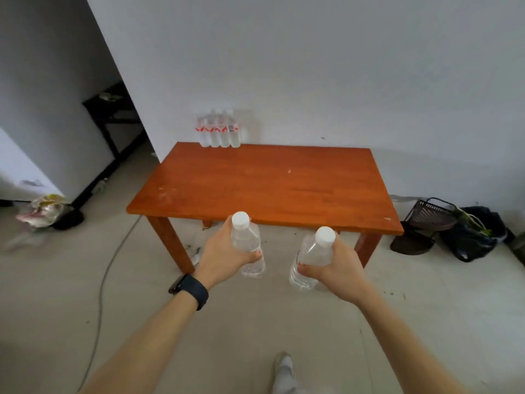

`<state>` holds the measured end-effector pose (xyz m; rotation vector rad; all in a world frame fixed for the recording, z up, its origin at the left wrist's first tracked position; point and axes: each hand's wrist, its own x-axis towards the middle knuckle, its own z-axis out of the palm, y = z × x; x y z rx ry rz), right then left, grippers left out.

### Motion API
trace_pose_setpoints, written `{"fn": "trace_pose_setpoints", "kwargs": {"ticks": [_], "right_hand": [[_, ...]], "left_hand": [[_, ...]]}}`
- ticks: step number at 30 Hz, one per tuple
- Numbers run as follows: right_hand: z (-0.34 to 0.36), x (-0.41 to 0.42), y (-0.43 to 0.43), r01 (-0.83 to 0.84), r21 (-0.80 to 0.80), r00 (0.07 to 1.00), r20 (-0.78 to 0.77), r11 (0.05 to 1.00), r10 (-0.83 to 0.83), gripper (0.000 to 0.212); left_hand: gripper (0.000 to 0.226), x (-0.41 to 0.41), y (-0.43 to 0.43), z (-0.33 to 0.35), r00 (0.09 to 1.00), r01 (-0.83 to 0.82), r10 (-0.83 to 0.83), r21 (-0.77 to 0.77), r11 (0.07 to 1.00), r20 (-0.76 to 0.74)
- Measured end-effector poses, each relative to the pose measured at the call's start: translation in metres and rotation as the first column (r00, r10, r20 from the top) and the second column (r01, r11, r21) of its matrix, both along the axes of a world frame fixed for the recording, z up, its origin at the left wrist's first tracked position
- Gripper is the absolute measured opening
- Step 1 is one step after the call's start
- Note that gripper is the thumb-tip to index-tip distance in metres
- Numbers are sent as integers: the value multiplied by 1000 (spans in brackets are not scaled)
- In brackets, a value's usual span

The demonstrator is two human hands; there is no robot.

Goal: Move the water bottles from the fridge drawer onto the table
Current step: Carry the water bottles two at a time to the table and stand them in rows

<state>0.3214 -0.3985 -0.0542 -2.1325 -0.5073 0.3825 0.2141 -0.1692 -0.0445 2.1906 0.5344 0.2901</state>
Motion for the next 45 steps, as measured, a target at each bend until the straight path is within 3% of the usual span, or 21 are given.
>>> {"fn": "trace_pose_setpoints", "kwargs": {"ticks": [8, 21, 24, 30, 36, 45], "right_hand": [[-41, 86, 150, -138, 3, 987, -84, 990, 138, 56], [-79, 223, 363, -188, -74, 958, -234, 979, 167, 52], [-89, 252, 406, -192, -99, 951, -263, 976, 160, 56], [-110, 317, 510, -215, -176, 956, -240, 961, 170, 58], [-119, 378, 616, -101, -229, 982, -181, 968, 59, 61], [-135, 471, 734, 0, -302, 997, -73, 953, -23, 73]], "left_hand": [[61, 75, 136, -31, 993, -94, 92, -21, 995, -75], [37, 203, 341, -63, 956, -250, 227, -116, 961, -184], [47, 230, 391, -86, 939, -279, 244, -121, 953, -245], [51, 304, 494, -131, 924, -242, 194, -111, 964, -329], [45, 384, 593, -142, 931, -171, 118, -128, 977, -347], [59, 489, 690, -153, 965, -65, 39, -93, 994, -258]]}}
